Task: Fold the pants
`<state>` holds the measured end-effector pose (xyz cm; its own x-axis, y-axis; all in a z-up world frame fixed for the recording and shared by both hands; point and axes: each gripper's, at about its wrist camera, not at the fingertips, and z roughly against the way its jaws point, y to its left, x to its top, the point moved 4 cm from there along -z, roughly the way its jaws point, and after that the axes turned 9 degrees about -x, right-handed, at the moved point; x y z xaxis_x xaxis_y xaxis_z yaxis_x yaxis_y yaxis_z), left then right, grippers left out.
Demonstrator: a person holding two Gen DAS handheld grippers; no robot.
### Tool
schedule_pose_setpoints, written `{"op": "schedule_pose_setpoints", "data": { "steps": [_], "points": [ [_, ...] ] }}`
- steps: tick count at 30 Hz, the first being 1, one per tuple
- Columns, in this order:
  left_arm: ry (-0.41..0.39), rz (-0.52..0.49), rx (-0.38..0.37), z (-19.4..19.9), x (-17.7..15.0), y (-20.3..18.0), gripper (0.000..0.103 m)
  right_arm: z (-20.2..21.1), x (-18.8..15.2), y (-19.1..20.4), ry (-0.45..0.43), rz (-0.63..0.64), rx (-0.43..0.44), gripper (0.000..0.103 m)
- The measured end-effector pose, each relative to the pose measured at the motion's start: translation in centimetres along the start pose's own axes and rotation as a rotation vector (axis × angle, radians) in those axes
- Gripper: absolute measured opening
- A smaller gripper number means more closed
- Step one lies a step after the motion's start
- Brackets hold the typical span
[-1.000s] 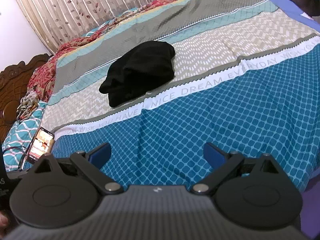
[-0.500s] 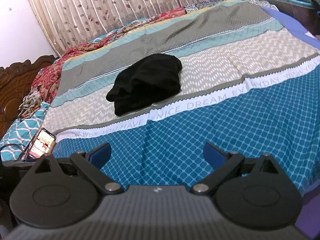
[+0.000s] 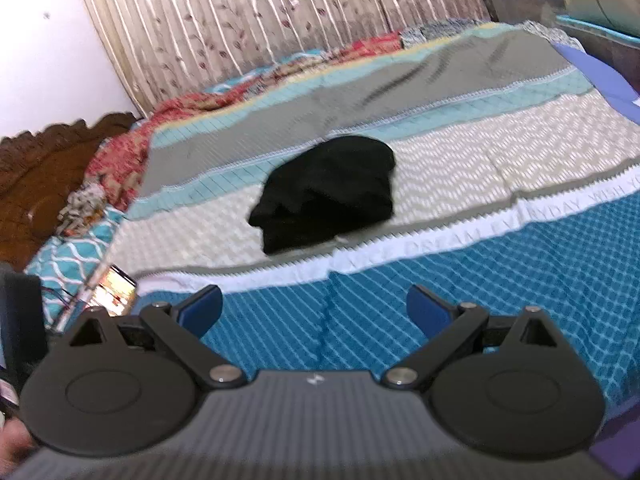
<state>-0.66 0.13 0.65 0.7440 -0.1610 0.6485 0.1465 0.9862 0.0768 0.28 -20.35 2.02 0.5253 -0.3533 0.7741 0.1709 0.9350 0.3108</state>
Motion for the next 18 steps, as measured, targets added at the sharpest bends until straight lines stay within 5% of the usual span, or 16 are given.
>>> {"op": "schedule_pose_setpoints", "data": {
  "steps": [8, 18],
  "points": [
    [-0.004, 0.005, 0.034, -0.1, 0.1, 0.4, 0.103, -1.4, -1.9, -0.1, 0.071, -0.043, 0.004, 0.1],
    [-0.021, -0.015, 0.058, 0.1, 0.2, 0.6, 0.103, -1.1, -1.9, 0.2, 0.06, -0.042, 0.0, 0.1]
  ]
}}
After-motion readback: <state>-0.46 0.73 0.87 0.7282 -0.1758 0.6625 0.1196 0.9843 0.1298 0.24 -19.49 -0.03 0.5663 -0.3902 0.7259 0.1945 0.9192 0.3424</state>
